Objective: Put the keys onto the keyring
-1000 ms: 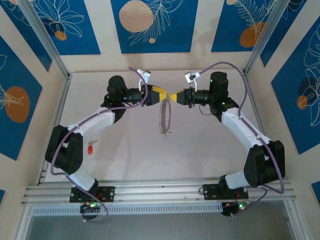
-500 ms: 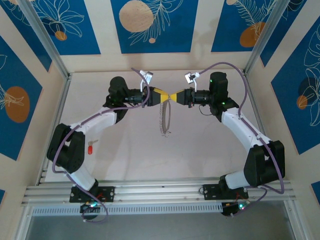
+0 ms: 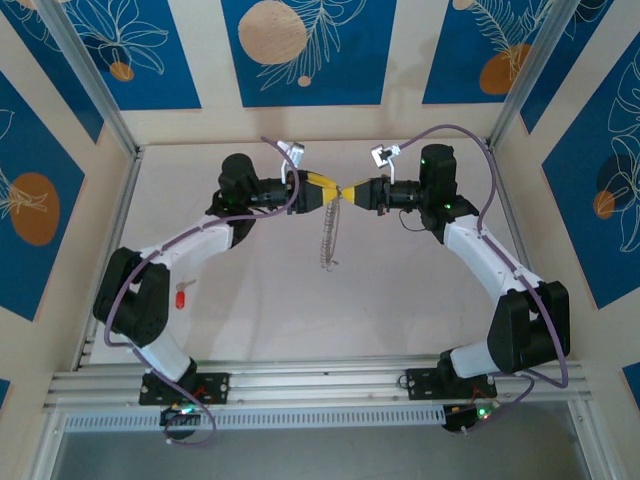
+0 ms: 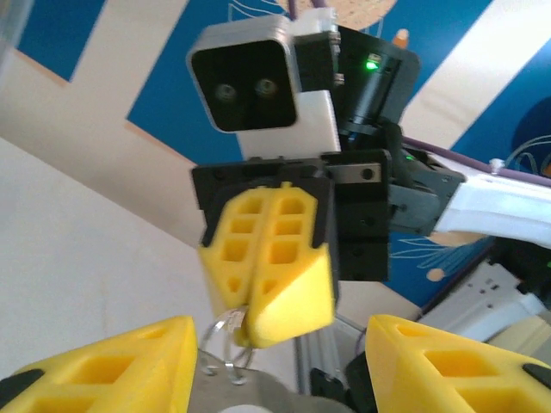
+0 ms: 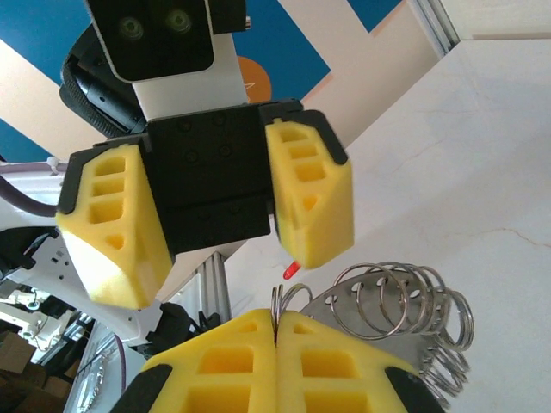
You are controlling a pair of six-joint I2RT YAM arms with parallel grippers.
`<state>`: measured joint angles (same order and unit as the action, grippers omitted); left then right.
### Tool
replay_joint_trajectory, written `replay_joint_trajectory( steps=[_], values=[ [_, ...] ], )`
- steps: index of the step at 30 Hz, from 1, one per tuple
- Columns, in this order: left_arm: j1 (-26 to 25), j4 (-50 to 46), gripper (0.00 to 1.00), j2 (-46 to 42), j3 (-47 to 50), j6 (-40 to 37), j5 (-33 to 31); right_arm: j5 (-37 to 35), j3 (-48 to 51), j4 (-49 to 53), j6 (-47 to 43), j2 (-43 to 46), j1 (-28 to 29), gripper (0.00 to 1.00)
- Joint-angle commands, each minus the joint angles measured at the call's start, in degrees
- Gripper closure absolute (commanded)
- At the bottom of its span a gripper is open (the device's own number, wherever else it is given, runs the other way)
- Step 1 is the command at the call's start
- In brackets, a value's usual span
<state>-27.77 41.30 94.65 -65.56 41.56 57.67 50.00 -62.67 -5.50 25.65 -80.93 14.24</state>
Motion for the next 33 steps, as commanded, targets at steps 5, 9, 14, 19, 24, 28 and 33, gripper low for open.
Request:
replay_joint_trajectory(
  steps=[5,9,14,19,24,28,33],
  values=[
    [0.54,-3.06,0.45,-0.66,-1.95,-2.91,-0.73,3.23,-0.78,-0.22,-0.97,0.69,-0.10,1.00],
    [0.27,-3.02,0.45,0.61,-3.41,-1.97,1.79,3.72,-1.05,-0.71,-0.72,0.48,-0.13,1.00],
    [-0.35,-1.58,0.49,1.73,-4.35,-0.54,3.97,3.52,-1.39,-0.82,-0.69,0.11,-0.13,1.00],
    [-0.71,-1.48,0.55,1.83,-4.28,-0.25,5.13,2.96,-1.40,-0.74,-0.73,-0.13,-0.18,1.00],
    [-0.88,-0.89,0.59,1.74,-3.83,0.33,6.14,2.43,-1.27,-0.76,-0.60,-0.11,-0.40,1.00],
    [-0.88,-0.43,0.63,1.26,-3.41,0.71,6.26,2.30,-1.32,-0.75,-0.38,-0.29,-0.44,1.00],
    [-1.36,0.35,0.68,1.28,-3.60,1.30,7.67,2.52,-1.29,-0.96,-0.25,-0.48,-0.47,1.00]
  ],
)
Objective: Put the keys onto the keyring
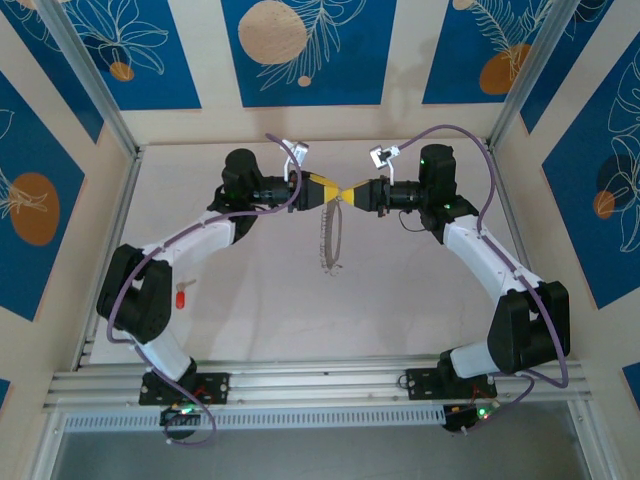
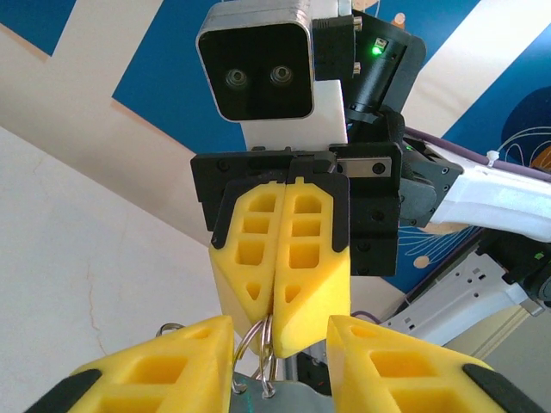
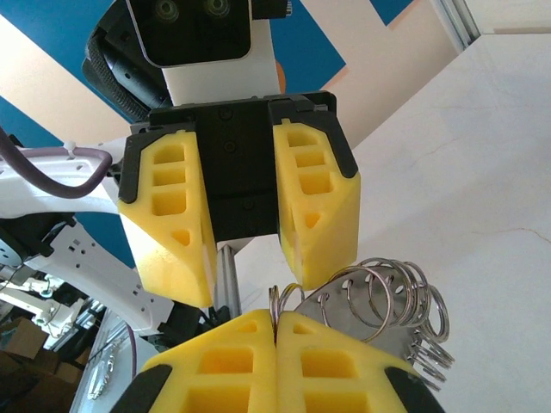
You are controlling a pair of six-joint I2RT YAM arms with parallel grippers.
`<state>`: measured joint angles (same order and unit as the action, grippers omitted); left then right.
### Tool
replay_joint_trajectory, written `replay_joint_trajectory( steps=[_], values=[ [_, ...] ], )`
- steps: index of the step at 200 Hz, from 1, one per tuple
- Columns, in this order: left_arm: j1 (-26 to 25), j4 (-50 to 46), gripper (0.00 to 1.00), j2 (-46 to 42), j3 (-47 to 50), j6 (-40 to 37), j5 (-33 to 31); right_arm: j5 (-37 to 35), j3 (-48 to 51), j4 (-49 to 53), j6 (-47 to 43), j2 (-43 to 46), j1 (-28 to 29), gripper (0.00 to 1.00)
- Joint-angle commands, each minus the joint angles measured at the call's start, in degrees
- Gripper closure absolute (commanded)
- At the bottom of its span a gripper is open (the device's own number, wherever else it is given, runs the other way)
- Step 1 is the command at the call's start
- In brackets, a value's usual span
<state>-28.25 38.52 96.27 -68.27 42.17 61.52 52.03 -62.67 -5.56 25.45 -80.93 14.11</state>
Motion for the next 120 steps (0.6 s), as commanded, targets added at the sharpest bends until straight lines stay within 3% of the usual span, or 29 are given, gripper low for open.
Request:
replay_joint_trajectory(
  steps=[1,35,84,120],
  values=[
    [-1.01,3.43,0.68,-0.20,-1.06,0.96,4.34,0.67,-1.31,-0.91,-0.08,-0.55,-0.34,1.00],
    [-1.56,4.30,0.62,0.72,-1.34,1.72,5.60,1.02,-1.57,-0.57,-0.36,-0.65,-0.43,1.00],
    [-2.26,5.90,0.81,1.39,-0.82,2.73,7.91,0.49,-1.66,-0.33,-0.30,-0.95,-0.75,1.00],
    [-2.99,8.23,0.81,1.90,-0.81,3.77,9.19,0.66,-1.84,-0.78,0.04,-1.56,-0.75,1.00]
  ],
)
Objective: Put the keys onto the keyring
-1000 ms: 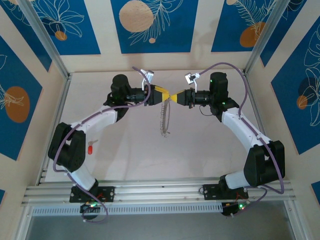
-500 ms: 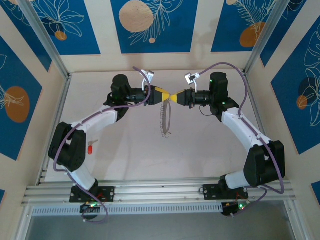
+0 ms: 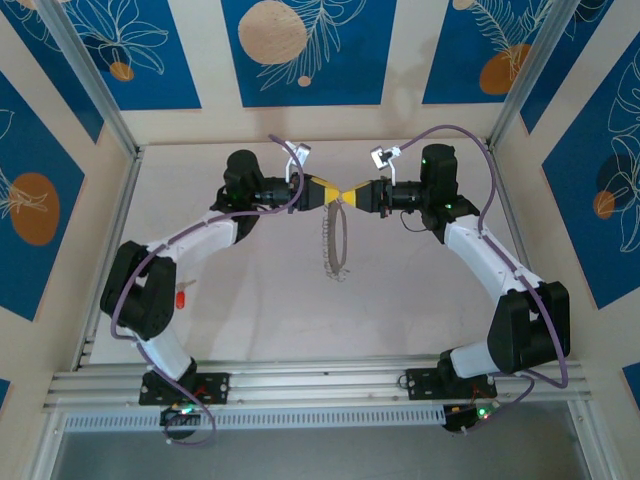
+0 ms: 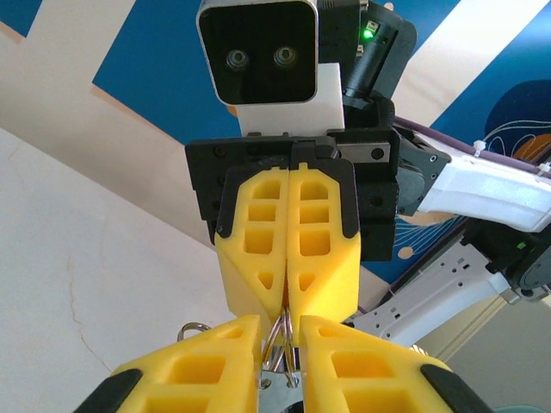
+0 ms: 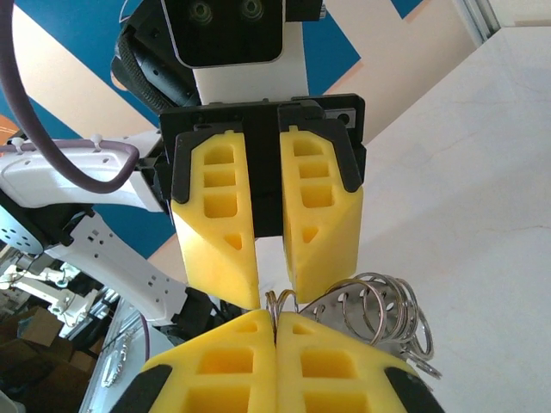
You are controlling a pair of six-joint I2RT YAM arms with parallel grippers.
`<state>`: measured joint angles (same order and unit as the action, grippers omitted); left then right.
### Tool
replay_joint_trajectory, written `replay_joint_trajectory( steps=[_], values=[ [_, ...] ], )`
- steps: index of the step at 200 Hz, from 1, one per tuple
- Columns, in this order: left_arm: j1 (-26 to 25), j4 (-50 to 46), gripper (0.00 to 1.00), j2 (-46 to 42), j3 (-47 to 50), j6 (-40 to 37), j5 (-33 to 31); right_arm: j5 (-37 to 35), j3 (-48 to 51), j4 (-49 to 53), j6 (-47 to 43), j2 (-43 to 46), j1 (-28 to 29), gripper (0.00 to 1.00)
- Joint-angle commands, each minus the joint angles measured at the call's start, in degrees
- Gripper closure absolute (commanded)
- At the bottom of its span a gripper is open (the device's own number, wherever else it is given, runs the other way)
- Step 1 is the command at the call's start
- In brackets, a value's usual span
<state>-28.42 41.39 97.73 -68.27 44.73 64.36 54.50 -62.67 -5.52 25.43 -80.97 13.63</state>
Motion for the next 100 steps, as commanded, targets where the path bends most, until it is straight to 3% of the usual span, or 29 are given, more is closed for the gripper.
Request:
replay_joint_trajectory(
  steps=[1,53,92,100],
  values=[
    [-2.79,5.46,0.81,0.44,-0.86,1.22,6.37,-1.81,-1.84,-0.83,0.06,-1.54,-0.27,1.00],
    [-3.77,7.00,0.79,1.46,-1.17,1.40,6.60,-2.16,-2.01,-1.82,0.98,-2.26,-0.20,1.00],
    [-4.02,0.38,1.00,1.00,-1.32,-4.07,4.90,-2.42,-2.10,-3.28,2.47,-2.53,-0.16,1.00],
    [-4.11,-1.40,1.00,0.72,-1.34,-5.60,4.43,-2.55,-2.10,-3.46,2.67,-2.55,-0.10,1.00]
  ],
)
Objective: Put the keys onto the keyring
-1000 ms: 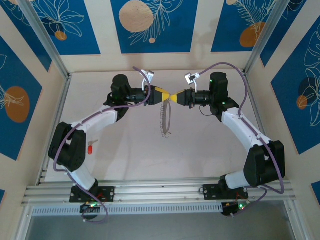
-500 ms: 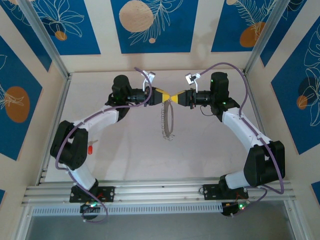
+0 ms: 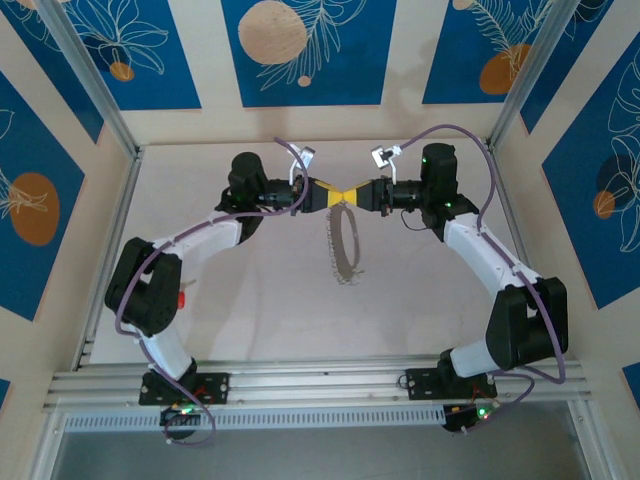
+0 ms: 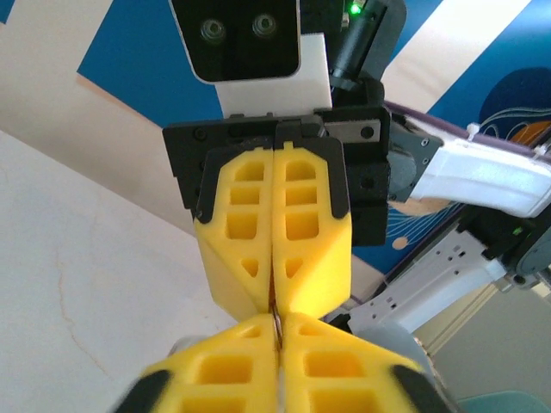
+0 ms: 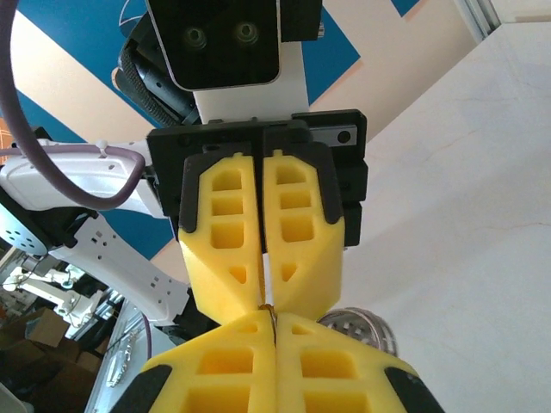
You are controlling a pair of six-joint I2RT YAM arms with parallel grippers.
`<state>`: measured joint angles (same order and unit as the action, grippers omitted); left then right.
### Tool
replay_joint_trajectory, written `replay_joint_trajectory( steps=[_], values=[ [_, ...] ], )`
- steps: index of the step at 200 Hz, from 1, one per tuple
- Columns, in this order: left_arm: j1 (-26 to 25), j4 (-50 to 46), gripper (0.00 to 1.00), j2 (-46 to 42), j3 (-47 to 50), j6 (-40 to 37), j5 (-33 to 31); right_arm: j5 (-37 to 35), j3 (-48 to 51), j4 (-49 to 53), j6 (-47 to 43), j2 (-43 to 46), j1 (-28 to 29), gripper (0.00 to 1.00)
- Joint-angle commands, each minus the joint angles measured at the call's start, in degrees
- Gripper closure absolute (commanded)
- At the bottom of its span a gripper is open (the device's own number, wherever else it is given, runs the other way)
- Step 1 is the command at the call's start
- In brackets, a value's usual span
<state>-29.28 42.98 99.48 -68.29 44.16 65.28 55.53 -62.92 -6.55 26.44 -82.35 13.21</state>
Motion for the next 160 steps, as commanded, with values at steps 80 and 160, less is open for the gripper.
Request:
replay_joint_trajectory(
  steps=[80,160],
  values=[
    [-2.89,-4.28,1.00,-5.07,0.19,-10.43,-4.05,-9.40,1.95,-6.10,6.34,4.31,-0.75,0.64],
    [-2.94,-4.84,1.00,-9.34,-0.62,-15.10,-7.24,-20.13,16.64,-19.65,15.71,16.44,-2.86,0.59]
  ],
)
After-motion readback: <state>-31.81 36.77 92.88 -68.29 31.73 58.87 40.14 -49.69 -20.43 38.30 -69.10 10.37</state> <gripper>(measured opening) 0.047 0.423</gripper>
